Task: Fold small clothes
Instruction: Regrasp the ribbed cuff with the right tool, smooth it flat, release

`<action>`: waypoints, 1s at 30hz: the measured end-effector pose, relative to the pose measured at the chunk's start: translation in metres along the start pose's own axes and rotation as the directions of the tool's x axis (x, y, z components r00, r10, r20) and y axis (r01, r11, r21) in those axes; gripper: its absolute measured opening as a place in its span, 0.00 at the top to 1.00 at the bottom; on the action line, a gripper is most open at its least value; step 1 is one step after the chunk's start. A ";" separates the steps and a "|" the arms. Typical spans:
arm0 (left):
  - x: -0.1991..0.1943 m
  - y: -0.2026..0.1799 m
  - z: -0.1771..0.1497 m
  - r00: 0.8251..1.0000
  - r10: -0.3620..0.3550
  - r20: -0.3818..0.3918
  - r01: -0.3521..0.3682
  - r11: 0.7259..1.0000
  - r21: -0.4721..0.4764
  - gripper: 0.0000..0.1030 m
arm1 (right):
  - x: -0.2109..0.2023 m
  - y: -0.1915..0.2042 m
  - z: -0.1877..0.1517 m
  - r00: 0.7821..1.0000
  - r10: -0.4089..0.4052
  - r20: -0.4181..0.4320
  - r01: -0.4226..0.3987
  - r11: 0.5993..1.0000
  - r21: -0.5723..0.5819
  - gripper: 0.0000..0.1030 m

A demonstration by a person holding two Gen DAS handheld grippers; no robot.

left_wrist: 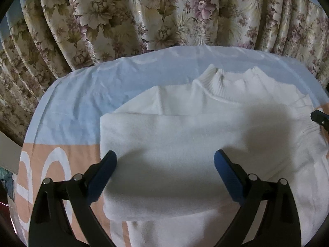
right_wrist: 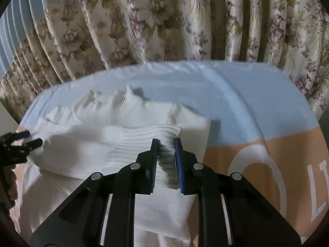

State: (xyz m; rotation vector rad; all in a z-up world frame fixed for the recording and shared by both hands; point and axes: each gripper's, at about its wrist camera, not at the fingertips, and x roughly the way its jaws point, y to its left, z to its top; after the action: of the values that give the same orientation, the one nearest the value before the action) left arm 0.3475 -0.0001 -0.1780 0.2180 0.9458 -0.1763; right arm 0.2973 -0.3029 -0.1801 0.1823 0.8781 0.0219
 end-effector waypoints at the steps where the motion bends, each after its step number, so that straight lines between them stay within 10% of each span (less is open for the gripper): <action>1: -0.004 0.001 0.000 1.000 -0.007 0.005 0.007 1.000 -0.006 0.07 | 0.002 0.000 -0.004 1.000 -0.022 -0.010 0.022 1.000 -0.007 0.75; 5: -0.017 0.010 0.007 0.999 -0.015 0.047 0.017 0.999 -0.045 0.07 | -0.022 -0.002 -0.009 0.998 -0.019 0.058 0.017 0.999 0.032 0.50; 16: 0.018 -0.009 0.001 0.993 0.113 -0.018 -0.113 0.994 0.000 0.07 | 0.031 0.133 -0.008 0.996 0.084 -0.034 -0.090 0.959 -0.269 0.52; 30: 0.012 0.031 -0.017 0.998 -0.003 -0.059 -0.005 0.991 -0.137 0.02 | 0.012 0.033 -0.011 0.998 0.063 -0.017 -0.065 0.994 -0.087 0.60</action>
State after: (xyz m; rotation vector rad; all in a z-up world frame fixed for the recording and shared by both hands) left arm 0.3491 0.0339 -0.1937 0.0973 1.0124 -0.1037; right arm 0.2980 -0.2675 -0.1905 0.1288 0.8837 0.1213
